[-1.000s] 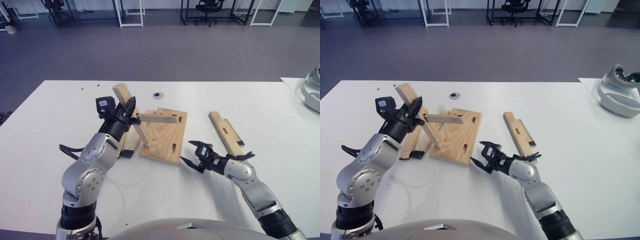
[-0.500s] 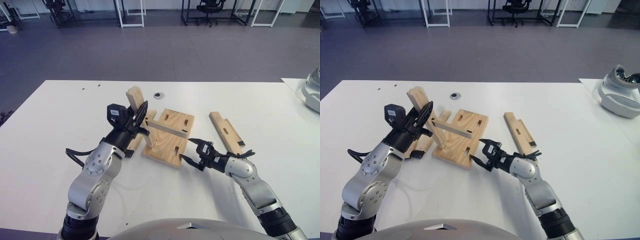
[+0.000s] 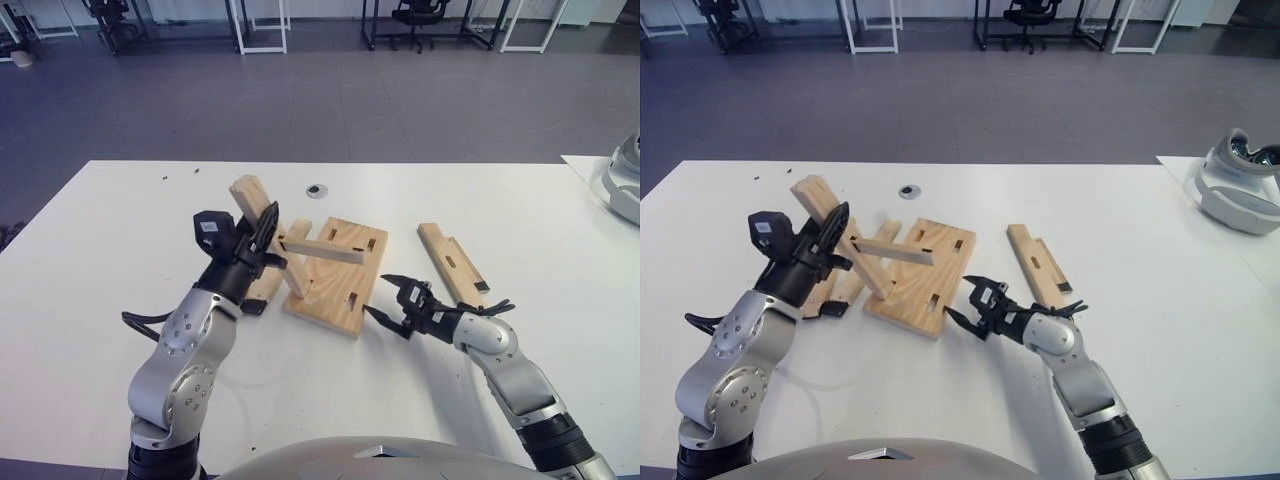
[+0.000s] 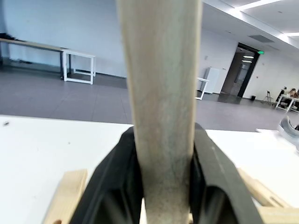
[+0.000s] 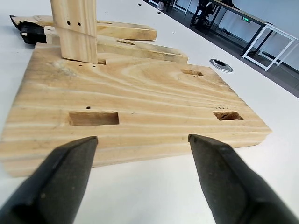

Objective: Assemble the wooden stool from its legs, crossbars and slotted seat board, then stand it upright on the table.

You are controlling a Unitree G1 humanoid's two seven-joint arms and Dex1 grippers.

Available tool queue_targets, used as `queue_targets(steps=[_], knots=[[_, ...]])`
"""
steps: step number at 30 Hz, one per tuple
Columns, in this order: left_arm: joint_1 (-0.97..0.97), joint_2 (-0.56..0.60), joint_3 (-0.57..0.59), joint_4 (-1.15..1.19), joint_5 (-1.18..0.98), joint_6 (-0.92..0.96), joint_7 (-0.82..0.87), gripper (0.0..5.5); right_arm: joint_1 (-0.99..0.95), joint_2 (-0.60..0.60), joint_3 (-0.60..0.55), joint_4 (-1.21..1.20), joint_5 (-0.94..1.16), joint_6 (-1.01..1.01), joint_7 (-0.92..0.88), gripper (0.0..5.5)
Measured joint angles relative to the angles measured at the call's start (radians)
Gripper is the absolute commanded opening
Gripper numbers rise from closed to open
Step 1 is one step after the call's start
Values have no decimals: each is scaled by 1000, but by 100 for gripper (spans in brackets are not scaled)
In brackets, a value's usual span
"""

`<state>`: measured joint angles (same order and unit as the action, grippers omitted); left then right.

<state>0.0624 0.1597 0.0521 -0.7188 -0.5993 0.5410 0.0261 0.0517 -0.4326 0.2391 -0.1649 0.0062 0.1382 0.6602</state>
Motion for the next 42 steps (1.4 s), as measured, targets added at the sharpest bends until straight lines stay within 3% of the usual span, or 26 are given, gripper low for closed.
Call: queue_targets(steps=[6, 18, 30, 35, 40, 42], knots=[[-30, -24, 100, 12, -119, 21, 26, 101, 0, 0, -1, 10, 1, -15, -8, 363], [12, 9, 47, 50, -19, -36, -55, 101, -1, 1, 0, 19, 7, -24, -11, 363], [-4, 48, -87, 75, 133, -95, -117, 101, -3, 7, 4, 27, 5, -25, -16, 363], [0, 140, -206, 70, 293, -140, -139, 102, -4, 5, 14, 49, -12, -14, -16, 363], [-9, 125, -210, 84, 296, -153, -137, 103, -5, 5, 15, 55, -15, -14, -16, 363], [-46, 108, -188, 91, 277, -116, -136, 153, -7, 6, 15, 62, -15, -14, -17, 363]])
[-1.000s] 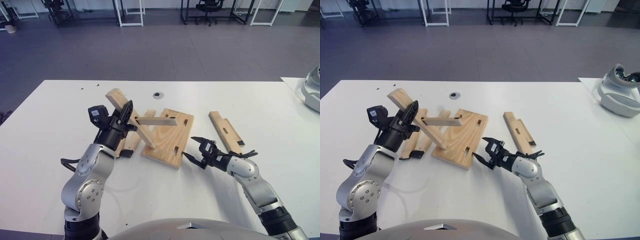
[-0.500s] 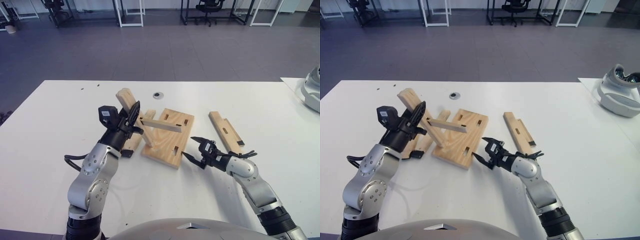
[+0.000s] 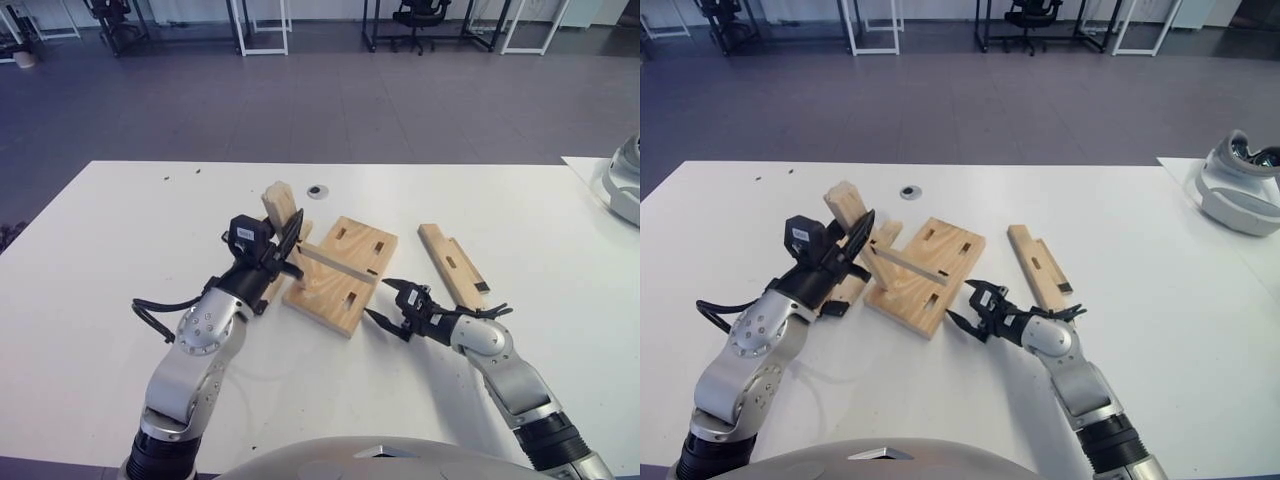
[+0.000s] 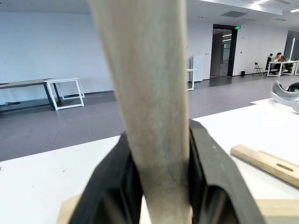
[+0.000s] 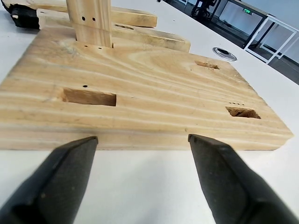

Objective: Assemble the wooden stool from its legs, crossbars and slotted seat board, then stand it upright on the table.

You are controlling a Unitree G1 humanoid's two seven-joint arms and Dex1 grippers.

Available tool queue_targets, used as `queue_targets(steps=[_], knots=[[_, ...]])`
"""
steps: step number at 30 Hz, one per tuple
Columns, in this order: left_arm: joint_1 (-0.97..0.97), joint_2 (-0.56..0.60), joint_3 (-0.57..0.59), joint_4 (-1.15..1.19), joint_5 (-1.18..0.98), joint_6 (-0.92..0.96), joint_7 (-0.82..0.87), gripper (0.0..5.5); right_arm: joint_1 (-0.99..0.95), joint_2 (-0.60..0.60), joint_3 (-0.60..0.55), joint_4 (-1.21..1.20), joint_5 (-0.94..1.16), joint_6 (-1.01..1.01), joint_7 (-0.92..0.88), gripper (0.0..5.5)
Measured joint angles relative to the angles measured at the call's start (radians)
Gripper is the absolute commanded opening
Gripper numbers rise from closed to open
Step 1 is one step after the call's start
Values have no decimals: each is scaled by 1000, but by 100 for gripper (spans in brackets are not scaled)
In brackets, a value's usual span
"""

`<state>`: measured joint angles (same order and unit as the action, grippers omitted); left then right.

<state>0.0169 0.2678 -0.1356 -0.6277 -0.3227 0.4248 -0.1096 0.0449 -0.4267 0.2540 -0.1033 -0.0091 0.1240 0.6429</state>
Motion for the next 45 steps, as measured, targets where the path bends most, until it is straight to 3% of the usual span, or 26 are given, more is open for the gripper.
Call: queue_targets(steps=[4, 17, 26, 31, 34, 39, 45], knots=[[-83, -38, 48, 16, -68, 136, 8, 221, -11, 2, -1, 13, -4, -1, -15, 363], [-183, -116, 265, -79, -431, 297, 60, 436, -64, 8, -21, 90, -34, -7, -85, 363], [-274, -130, 339, -74, -664, 383, 228, 436, -64, 9, -38, 91, -35, -9, -106, 363], [-274, -147, 352, -53, -996, 401, 412, 436, -71, 1, -60, 117, -35, -9, -107, 363], [-273, -115, 302, -50, -1142, 403, 495, 436, -91, -1, -83, 154, -37, -9, -123, 363], [-270, -7, 249, -57, -1239, 399, 543, 436, -192, -5, -123, 253, -59, -3, -158, 363], [-425, 240, 467, -43, -1289, 280, 388, 436, -193, -6, -199, 247, -42, -48, -204, 363]])
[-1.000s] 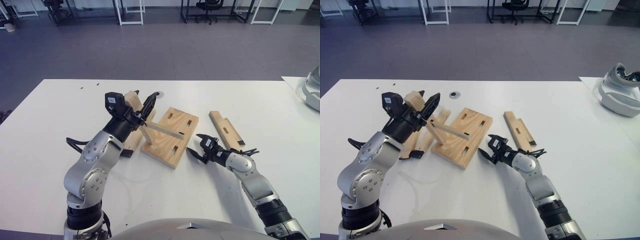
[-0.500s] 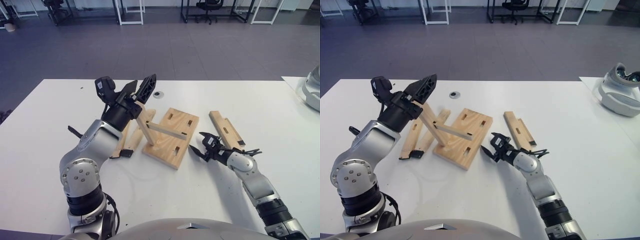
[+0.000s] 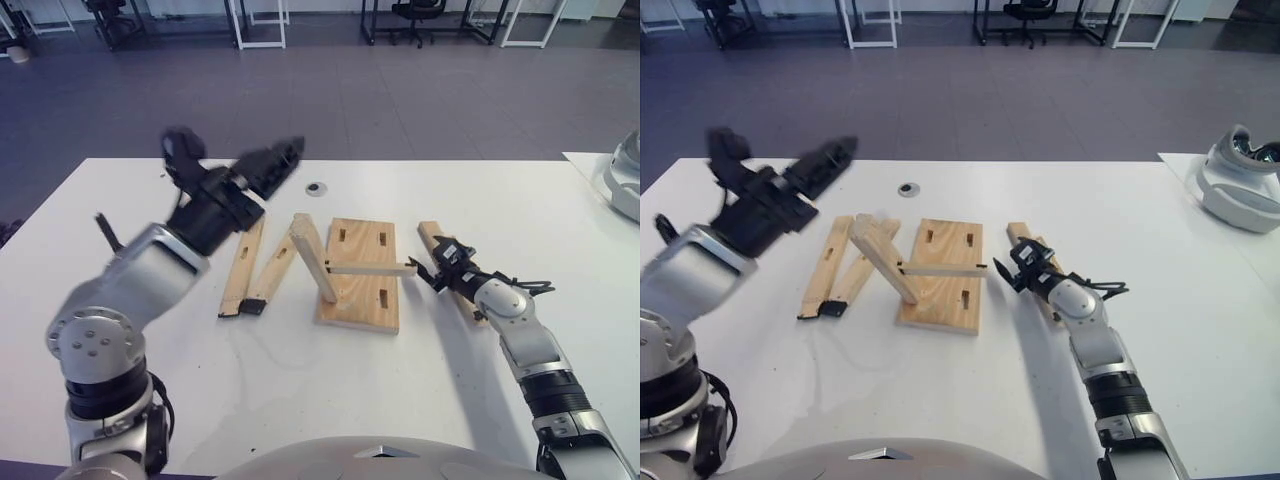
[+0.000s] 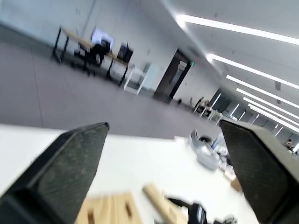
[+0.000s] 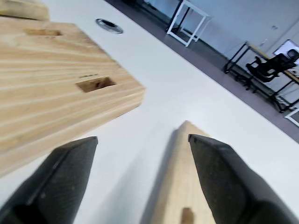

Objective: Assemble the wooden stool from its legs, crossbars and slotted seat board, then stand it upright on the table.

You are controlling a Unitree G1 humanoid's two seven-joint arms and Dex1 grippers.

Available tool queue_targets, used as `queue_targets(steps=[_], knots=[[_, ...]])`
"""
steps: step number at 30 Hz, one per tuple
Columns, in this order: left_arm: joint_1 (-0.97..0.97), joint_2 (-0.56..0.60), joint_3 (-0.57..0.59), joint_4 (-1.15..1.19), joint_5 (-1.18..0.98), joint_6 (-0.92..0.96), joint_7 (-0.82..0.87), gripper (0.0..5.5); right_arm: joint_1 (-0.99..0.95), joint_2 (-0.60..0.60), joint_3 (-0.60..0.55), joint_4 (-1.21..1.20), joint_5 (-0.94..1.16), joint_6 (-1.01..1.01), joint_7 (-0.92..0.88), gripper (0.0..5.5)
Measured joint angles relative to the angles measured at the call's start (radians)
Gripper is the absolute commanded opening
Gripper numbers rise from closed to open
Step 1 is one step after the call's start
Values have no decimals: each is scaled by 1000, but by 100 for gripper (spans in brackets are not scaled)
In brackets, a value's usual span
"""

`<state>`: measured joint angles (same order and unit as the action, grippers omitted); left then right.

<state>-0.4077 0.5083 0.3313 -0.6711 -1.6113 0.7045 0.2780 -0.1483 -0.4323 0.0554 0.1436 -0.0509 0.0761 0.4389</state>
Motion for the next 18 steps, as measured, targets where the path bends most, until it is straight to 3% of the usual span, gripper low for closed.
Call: queue_targets(steps=[2, 5, 9, 11, 18], knots=[[-21, 18, 26, 8, 2, -35, -50, 436, -1, 3, -7, -2, 5, -9, -12, 363], [79, 68, -11, 90, 225, -38, -111, 436, -1, 19, -21, -22, 17, -25, -22, 363], [227, 159, -273, 201, 672, -55, -247, 436, -4, 50, -77, -47, 64, -62, -53, 363], [308, 162, -373, 248, 787, -60, -337, 436, -17, 50, -108, -49, 86, -77, -72, 363], [355, 144, -505, 425, 1004, -54, -498, 436, -35, 55, -105, -39, 86, -85, -78, 363]])
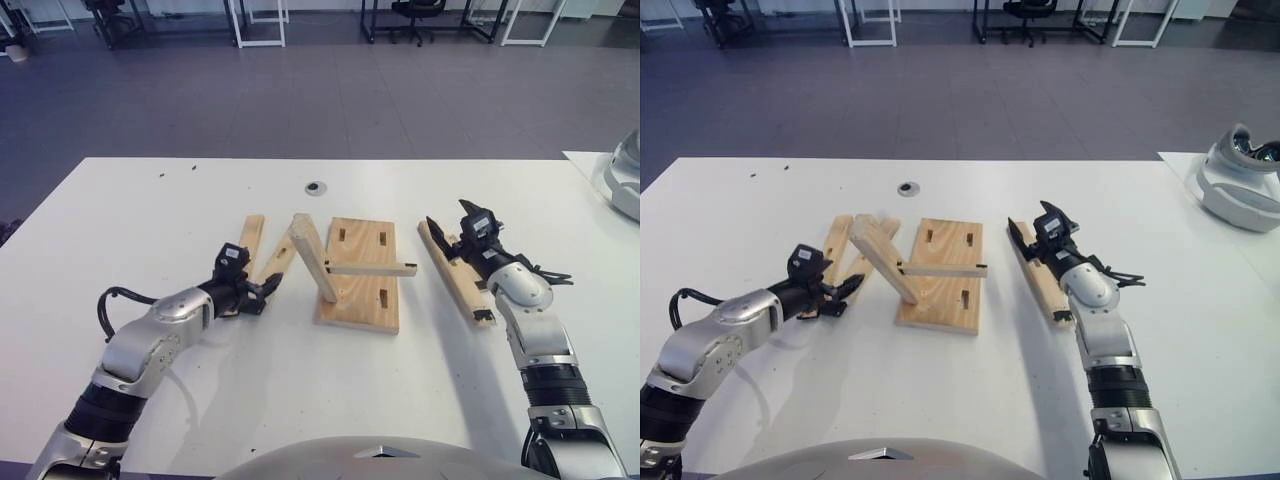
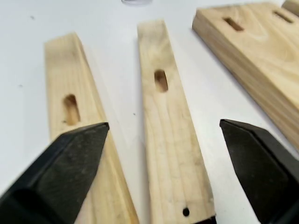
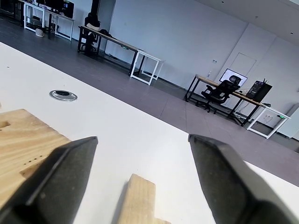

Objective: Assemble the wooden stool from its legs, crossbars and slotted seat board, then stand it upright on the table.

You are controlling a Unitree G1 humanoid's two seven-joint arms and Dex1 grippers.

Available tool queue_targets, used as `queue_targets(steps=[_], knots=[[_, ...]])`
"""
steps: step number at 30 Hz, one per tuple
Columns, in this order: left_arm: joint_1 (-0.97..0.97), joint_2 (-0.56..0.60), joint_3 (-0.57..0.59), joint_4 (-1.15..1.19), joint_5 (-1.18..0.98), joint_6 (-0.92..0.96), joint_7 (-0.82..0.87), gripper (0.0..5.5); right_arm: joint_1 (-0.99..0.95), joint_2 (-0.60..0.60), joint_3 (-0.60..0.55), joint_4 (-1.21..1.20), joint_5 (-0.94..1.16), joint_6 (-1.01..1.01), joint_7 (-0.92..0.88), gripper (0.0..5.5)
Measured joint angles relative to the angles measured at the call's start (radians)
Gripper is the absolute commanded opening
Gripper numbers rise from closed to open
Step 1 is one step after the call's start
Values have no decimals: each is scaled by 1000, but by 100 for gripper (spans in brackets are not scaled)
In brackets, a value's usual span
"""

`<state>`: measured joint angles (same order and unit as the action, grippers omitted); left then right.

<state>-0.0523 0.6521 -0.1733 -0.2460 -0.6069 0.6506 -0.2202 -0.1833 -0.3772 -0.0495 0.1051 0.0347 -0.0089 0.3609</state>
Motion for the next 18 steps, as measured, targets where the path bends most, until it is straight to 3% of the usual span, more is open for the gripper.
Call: queue_targets(steps=[6, 13, 18], knots=[[-6, -37, -45, 36, 118, 17, -59, 414, 0, 6, 19, 2, -2, 0, 0, 363], [-43, -34, -76, 55, 290, 12, -86, 293, 0, 11, 42, 10, -8, 0, 0, 363], [-39, -75, -51, 33, 301, 14, -122, 218, 0, 11, 48, 14, -24, 1, -1, 363]])
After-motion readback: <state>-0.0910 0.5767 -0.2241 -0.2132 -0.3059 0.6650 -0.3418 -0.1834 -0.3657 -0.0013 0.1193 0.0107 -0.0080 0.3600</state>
